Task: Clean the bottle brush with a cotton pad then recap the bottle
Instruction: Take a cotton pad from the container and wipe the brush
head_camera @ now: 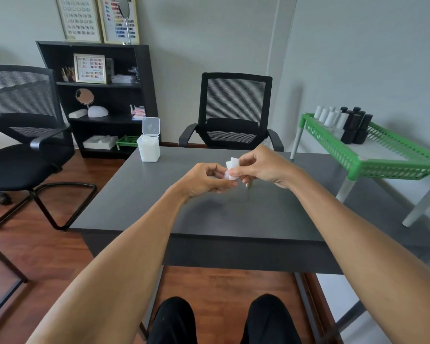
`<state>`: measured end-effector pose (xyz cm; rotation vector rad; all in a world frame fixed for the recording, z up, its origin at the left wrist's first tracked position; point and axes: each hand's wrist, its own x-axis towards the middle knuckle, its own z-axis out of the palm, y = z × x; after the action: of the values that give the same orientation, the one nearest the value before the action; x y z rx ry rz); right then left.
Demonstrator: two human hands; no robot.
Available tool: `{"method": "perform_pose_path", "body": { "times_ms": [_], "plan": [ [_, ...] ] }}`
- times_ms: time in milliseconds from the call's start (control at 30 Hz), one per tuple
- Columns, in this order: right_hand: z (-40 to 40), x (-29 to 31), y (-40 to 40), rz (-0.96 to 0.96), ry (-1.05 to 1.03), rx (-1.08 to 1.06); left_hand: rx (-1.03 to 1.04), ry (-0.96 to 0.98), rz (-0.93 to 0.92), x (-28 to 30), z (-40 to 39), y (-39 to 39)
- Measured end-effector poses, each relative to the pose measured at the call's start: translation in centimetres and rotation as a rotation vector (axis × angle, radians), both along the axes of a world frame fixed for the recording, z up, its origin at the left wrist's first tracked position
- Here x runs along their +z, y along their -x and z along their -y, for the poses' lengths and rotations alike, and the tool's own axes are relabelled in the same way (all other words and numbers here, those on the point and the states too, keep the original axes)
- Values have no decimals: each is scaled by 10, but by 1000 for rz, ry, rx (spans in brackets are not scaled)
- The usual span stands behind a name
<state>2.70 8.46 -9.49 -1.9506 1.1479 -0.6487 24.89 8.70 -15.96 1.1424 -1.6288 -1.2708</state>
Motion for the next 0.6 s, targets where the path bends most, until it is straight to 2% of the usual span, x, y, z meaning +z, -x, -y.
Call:
{"method": "perform_pose_path", "body": {
  "times_ms": [233, 433, 600],
  "plan": [
    [2, -4, -1, -71, 147, -50, -41, -5, -18, 2, -4, 6],
    [5, -2, 11, -26, 52, 77, -97, -46, -44, 6, -6, 3],
    [6, -1, 17, 20, 36, 97, -116, -140, -145, 5, -8, 3]
  ]
}}
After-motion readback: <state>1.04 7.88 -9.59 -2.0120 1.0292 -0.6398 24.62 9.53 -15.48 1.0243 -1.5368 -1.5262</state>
